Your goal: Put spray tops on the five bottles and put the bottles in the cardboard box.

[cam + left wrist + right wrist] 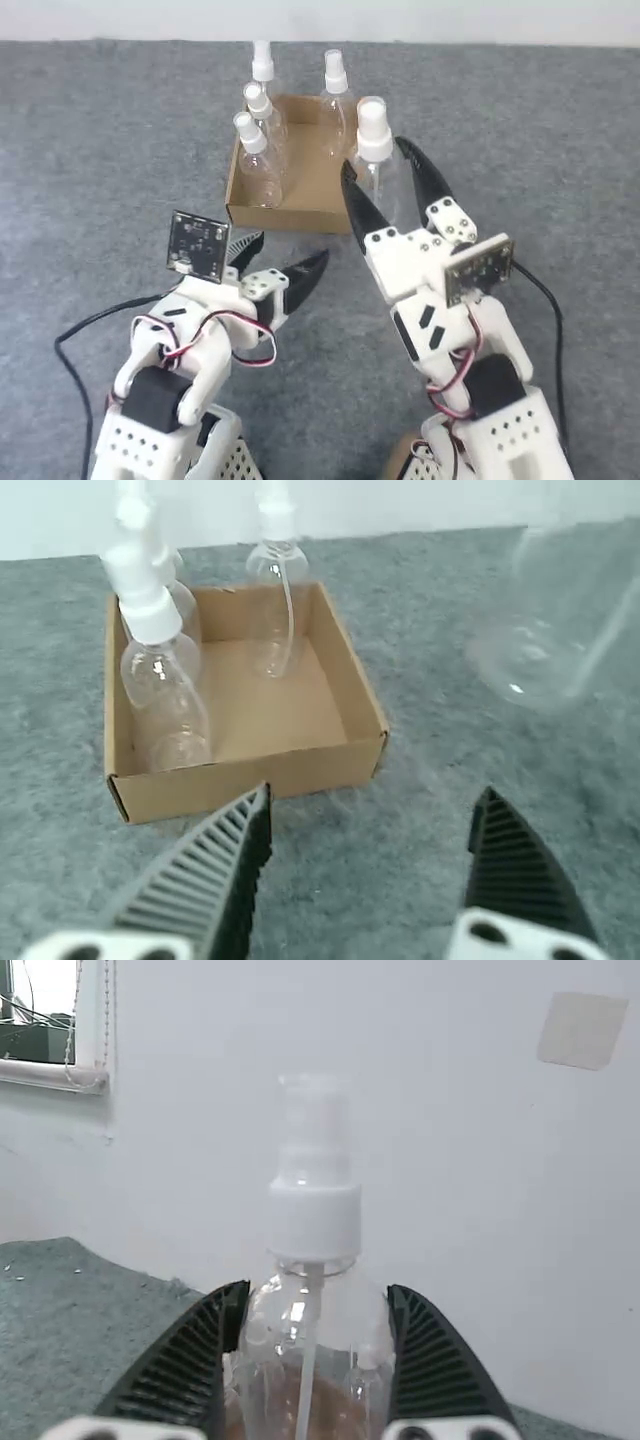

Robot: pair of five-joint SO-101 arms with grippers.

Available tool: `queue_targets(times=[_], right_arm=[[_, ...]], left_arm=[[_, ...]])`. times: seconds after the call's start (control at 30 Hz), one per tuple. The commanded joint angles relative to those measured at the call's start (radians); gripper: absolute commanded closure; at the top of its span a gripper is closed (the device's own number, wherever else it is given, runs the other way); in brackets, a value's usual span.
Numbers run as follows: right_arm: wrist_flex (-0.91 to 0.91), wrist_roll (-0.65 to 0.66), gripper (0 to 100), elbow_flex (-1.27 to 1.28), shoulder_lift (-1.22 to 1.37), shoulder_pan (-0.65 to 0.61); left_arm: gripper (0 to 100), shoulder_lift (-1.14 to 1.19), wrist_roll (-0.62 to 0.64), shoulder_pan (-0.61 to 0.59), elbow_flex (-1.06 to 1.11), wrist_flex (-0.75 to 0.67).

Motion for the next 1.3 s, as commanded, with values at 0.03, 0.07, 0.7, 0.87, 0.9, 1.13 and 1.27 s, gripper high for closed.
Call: queue_targets(times=[0.03, 0.07, 0.7, 0.87, 0.9, 1.13, 1.27], right_arm=[[-0.076, -0.061, 99.2, -0.069, 0.097, 0.007], [-0.081, -0.081, 99.2, -0.069, 0.114, 0.007], [0.068, -0.130, 99.2, -0.110, 0.145, -0.200], [0.117, -0.130, 99.2, -0.112, 0.143, -0.202], [0.124, -0.130, 99.2, -0.112, 0.143, -0.202], [0.171, -0.130, 99.2, -0.112, 0.090, -0.202], [0.219, -0.130, 99.2, -0.112, 0.035, -0.226]], left_arm=[[64, -0.012, 0.009, 0.012, -0.016, 0.017], [64, -0.012, 0.009, 0.012, -0.016, 0.014], [64, -0.012, 0.006, 0.002, 0.028, -0.081], [64, -0.012, 0.005, -0.041, 0.054, -0.126], [64, -0.012, 0.005, -0.055, 0.054, -0.133], [64, -0.011, 0.003, -0.081, 0.056, -0.153], [64, -0.011, 0.005, -0.086, 0.056, -0.152]])
